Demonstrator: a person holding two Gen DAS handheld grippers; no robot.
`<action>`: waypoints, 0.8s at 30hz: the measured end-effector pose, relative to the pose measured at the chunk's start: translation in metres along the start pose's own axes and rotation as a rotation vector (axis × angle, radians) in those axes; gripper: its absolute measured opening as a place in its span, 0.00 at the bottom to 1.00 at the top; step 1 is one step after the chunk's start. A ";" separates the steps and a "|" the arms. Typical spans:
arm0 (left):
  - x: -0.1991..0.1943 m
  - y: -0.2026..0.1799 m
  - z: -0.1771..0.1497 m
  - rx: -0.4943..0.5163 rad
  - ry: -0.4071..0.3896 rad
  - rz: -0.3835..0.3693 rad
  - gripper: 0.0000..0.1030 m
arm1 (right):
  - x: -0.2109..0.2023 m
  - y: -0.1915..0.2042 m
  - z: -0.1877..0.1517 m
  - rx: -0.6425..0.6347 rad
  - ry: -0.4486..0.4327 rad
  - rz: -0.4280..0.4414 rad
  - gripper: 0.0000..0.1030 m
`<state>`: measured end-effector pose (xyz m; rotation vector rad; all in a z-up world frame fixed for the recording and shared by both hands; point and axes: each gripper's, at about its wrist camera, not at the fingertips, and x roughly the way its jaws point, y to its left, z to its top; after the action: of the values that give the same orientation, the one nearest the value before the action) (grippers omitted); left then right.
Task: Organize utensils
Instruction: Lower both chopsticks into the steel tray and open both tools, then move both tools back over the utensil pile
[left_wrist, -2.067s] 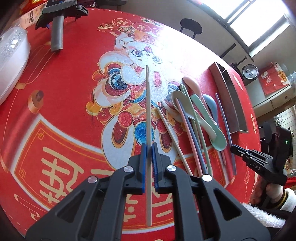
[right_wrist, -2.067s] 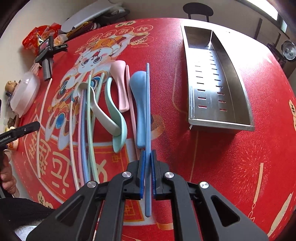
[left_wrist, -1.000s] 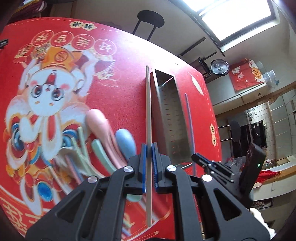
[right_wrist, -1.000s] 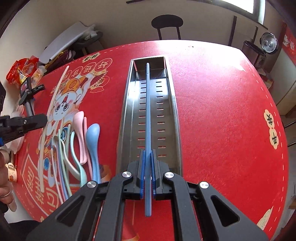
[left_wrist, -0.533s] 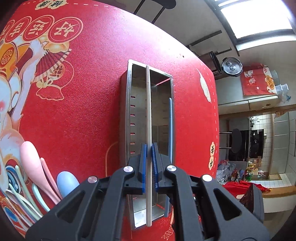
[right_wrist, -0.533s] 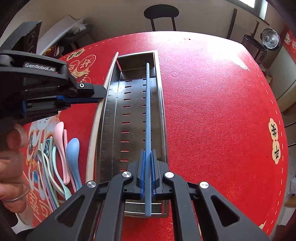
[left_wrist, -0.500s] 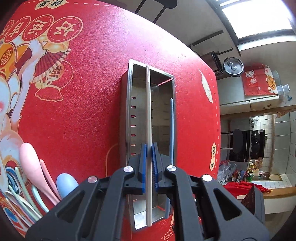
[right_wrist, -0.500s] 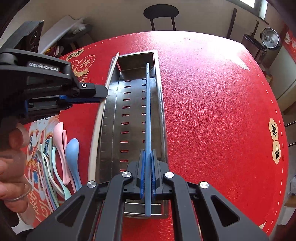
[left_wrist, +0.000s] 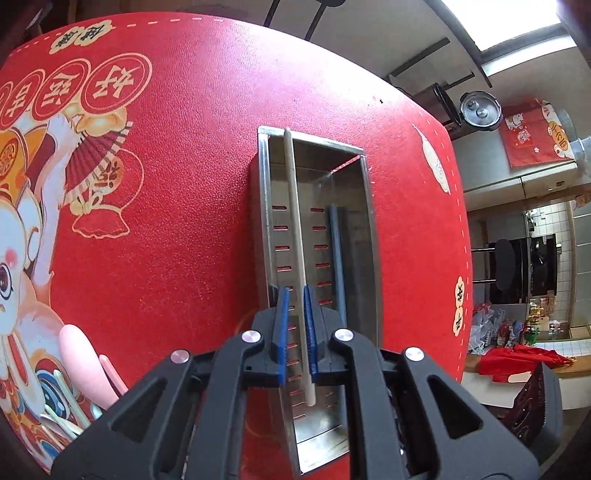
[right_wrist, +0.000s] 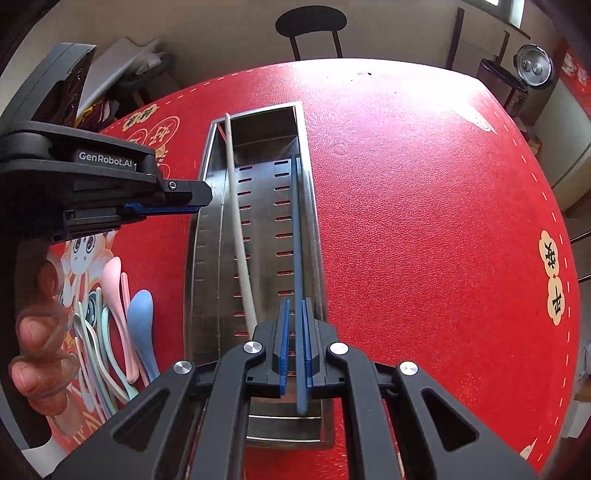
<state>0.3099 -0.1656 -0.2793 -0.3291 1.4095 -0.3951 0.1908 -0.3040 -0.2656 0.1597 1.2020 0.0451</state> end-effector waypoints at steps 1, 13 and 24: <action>-0.005 0.000 0.000 0.012 -0.009 0.007 0.16 | -0.004 0.000 -0.001 0.000 -0.009 -0.002 0.07; -0.086 0.024 -0.020 0.071 -0.142 0.061 0.38 | -0.045 0.017 -0.032 0.025 -0.080 0.035 0.07; -0.149 0.093 -0.091 0.150 -0.233 0.136 0.42 | -0.052 0.043 -0.074 -0.009 -0.088 0.105 0.07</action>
<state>0.2095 -0.0140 -0.2016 -0.1497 1.1593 -0.3368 0.1058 -0.2603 -0.2370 0.2151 1.1045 0.1339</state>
